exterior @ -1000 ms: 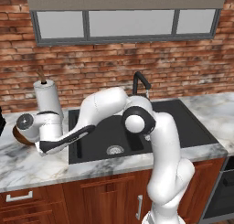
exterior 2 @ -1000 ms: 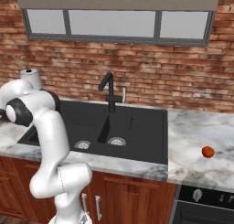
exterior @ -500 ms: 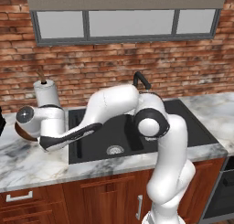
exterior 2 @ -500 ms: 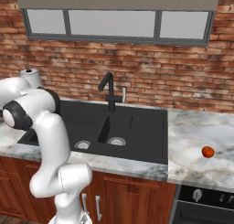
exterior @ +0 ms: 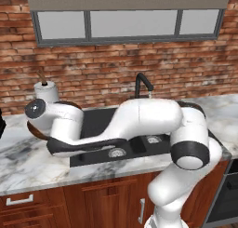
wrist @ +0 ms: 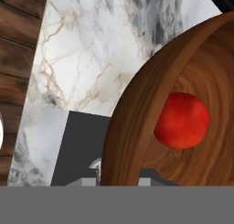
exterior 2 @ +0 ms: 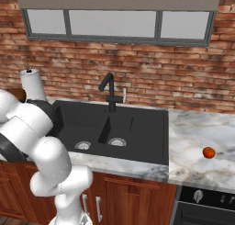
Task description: Pick the tomato from the sink and place it in the bowl. Then pick the bowl and place it in the microwave. Then close the microwave door and press the start button.
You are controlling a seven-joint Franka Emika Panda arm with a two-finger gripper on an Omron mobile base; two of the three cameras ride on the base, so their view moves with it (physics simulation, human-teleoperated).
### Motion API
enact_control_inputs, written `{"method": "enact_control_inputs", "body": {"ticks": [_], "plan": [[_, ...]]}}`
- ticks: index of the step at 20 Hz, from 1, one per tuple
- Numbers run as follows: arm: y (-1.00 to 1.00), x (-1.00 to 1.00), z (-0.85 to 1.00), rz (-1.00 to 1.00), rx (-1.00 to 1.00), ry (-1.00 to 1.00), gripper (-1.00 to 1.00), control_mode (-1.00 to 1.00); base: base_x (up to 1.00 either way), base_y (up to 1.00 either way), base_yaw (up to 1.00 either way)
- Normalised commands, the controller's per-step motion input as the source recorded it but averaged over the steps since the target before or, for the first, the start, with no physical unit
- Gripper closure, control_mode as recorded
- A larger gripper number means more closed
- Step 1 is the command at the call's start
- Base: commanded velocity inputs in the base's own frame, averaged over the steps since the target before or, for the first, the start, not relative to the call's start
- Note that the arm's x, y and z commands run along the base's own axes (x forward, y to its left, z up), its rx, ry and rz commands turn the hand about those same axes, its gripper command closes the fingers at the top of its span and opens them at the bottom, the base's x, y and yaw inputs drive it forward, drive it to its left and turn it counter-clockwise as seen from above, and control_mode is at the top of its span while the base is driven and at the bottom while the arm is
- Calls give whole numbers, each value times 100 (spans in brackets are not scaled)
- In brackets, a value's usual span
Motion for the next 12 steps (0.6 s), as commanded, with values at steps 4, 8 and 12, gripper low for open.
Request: {"method": "enact_control_inputs", "body": {"ticks": [4, 8, 12], "plan": [[-100, -50, 90, 0, 2, 4, 100, -100, 0, 0, 0], [-100, -53, 80, 0, 4, 6, 100, -100, 0, 0, 0], [-100, -49, 57, 0, 4, 8, 100, -100, 0, 0, 0]]}}
